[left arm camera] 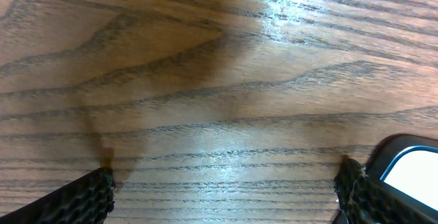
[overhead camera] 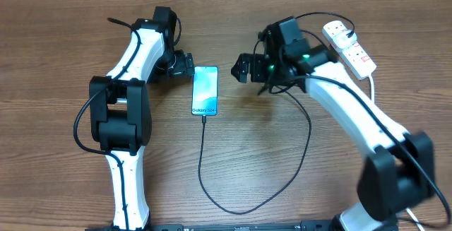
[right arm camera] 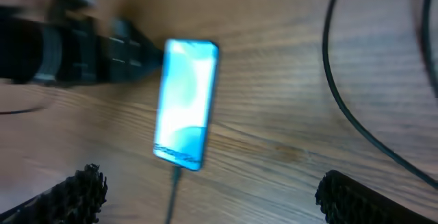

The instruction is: Plug charger to phone and switch on socket

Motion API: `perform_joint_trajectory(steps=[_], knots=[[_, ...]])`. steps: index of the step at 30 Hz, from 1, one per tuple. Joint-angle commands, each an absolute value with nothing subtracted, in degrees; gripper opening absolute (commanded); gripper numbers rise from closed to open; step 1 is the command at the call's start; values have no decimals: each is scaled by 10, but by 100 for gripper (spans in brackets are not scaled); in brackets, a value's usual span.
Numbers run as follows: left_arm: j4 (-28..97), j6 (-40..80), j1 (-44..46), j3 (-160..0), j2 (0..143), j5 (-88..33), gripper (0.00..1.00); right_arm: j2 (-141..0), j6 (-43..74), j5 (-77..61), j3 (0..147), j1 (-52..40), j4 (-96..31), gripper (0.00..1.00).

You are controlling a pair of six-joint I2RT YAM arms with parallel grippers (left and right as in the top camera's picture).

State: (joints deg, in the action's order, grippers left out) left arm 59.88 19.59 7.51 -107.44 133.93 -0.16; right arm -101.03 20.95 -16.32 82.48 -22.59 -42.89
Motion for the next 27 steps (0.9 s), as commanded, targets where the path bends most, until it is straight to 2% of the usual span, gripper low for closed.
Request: perform_joint_trajectory(steps=[1,17,27], knots=[[591,199,79,-1068,1347,-13,100,-926,205,-161,835,-227,-426,100],[591,199,79,-1068,1347,-13,100,-599,205,-161,835,-227,-426,100],[590,199,79,-1068,1347,-13,100,-524,205,-161,835,-227,-438,100]])
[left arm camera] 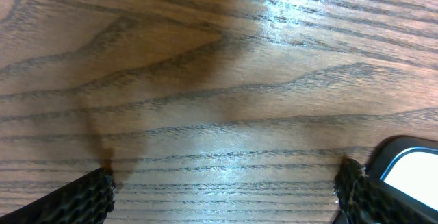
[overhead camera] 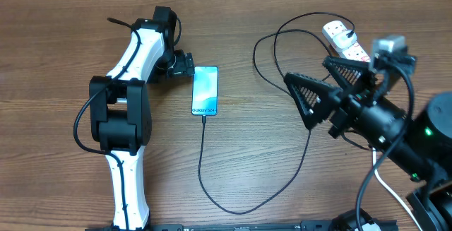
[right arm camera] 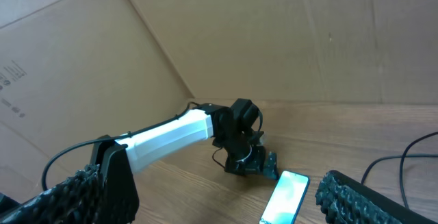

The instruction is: Plug charger to phone and switch on socket

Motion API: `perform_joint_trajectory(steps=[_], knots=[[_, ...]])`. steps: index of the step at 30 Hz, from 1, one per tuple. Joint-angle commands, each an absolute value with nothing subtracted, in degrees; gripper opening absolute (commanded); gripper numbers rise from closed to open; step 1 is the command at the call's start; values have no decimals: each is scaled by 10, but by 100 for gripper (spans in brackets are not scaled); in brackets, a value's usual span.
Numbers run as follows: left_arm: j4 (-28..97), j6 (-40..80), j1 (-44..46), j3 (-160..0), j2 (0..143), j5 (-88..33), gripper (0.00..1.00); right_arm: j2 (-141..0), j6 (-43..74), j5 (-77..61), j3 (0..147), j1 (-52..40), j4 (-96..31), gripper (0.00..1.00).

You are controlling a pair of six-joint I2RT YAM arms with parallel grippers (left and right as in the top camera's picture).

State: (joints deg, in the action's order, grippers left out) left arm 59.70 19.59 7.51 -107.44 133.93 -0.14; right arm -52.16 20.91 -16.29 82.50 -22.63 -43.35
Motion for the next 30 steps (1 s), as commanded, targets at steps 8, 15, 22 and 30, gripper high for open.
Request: perform_joint_trajectory(steps=[8,15,22,30], knots=[[590,199,79,-1068,1347,-13,100,-465,205,-140,795,-227,-443,100],[590,199,79,-1068,1347,-13,100,-382,205,-106,719,-227,-454,100],[590,199,79,-1068,1347,-13,100,-303,205,-94,602,-227,-453,100],[590,199,79,-1068,1347,-13,100,-211,210,-98,467,-227,-423,100]])
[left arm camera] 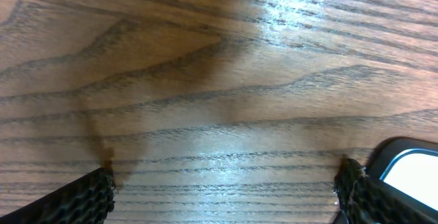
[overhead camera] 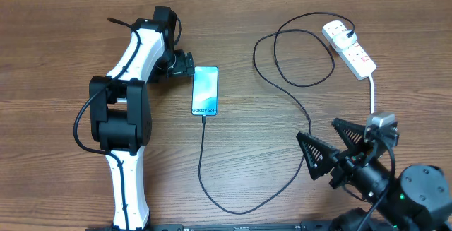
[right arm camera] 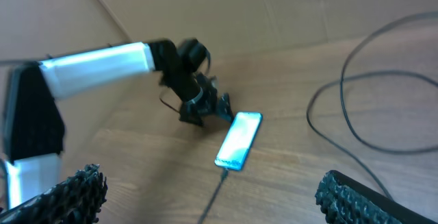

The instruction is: Plug charger to phone and switch on socket

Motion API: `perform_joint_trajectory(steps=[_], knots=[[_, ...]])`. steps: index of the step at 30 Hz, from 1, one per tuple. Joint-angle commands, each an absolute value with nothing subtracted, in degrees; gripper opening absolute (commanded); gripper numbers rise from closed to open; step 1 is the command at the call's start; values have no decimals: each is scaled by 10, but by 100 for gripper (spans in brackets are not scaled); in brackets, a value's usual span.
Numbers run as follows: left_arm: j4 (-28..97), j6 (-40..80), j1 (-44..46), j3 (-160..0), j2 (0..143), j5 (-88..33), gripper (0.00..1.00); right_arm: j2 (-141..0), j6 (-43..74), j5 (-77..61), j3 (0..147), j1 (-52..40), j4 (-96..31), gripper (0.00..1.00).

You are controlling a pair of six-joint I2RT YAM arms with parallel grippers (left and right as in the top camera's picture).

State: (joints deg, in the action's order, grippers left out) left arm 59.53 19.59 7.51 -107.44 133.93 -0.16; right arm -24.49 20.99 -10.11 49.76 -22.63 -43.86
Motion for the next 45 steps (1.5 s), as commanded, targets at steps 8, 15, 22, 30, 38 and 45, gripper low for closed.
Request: perform_joint_trajectory(steps=[8,15,22,30,38,45], knots=[[590,199,79,-1068,1347,-13,100,-145,209,-101,396,-227,-401,100],[591,199,79,-1068,1347,-13,100,-79,210,-101,351,-227,-388,100],[591,199,79,-1068,1347,-13,100,-20,210,-101,316,-227,-386,100],[590,199,79,-1068,1347,-13,100,-2,209,-101,301,-227,-383,100],[590,199,78,-1068,1347,-13,100,-2,209,-101,300,-227,-343,100],[590,199,79,-1068,1347,-13,100,-49,209,-84,301,-227,-281,100]])
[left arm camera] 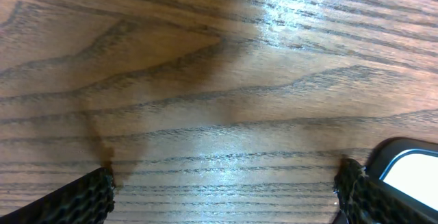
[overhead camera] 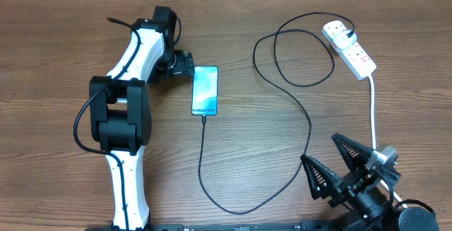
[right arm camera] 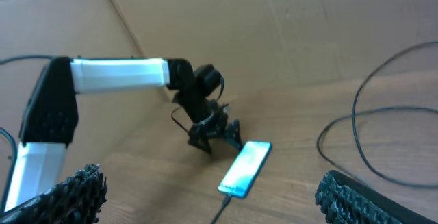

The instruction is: Plug charger to phone and switch on socket

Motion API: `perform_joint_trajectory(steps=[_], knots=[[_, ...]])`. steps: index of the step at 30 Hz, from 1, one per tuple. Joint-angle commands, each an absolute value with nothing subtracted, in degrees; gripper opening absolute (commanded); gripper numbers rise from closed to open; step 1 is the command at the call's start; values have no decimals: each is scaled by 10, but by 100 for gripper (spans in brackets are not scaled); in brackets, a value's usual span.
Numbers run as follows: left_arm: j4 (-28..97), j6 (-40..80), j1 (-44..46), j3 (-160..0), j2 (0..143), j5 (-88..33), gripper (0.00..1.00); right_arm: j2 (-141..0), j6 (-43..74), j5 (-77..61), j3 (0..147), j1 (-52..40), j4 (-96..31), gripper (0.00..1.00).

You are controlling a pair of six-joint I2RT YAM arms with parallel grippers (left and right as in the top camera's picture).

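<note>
The phone (overhead camera: pixel 205 90) lies flat with its screen lit, and the black charger cable (overhead camera: pixel 248 205) is plugged into its near end. The cable loops right and back to the white socket strip (overhead camera: pixel 349 46) at the far right. My left gripper (overhead camera: pixel 185 64) rests open on the wood just left of the phone's far end, whose corner (left arm camera: pixel 409 161) shows beside one finger. My right gripper (overhead camera: pixel 341 166) is open, raised near the front right edge and holding nothing. It looks across at the phone (right arm camera: pixel 246 170).
A white lead (overhead camera: pixel 373 107) runs from the socket strip toward the front right. Cardboard walls (right arm camera: pixel 287 25) stand behind the table. The cable's loop (overhead camera: pixel 300 47) lies between the phone and the strip.
My right gripper has drawn further back toward the front right edge, still open. The left gripper, phone and cable are unchanged.
My right gripper was open close to the right of the phone, which had the cable plugged in. Then it was lifted off toward the socket strip, then down at the front right, and now sits nearer the table edge. The left gripper stayed beside the phone throughout.
</note>
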State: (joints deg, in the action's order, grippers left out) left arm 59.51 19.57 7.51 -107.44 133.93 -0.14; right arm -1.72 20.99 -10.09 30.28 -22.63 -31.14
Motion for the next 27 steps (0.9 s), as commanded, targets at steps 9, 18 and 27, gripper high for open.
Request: perform_joint_trajectory(steps=[9,18,27], knots=[[590,199,79,-1068,1347,-13,100,-206,209,-80,301,-227,-26,100],[590,199,79,-1068,1347,-13,100,-249,209,-104,301,-227,-5,100],[590,199,79,-1068,1347,-13,100,-249,211,-95,301,-227,-12,100]])
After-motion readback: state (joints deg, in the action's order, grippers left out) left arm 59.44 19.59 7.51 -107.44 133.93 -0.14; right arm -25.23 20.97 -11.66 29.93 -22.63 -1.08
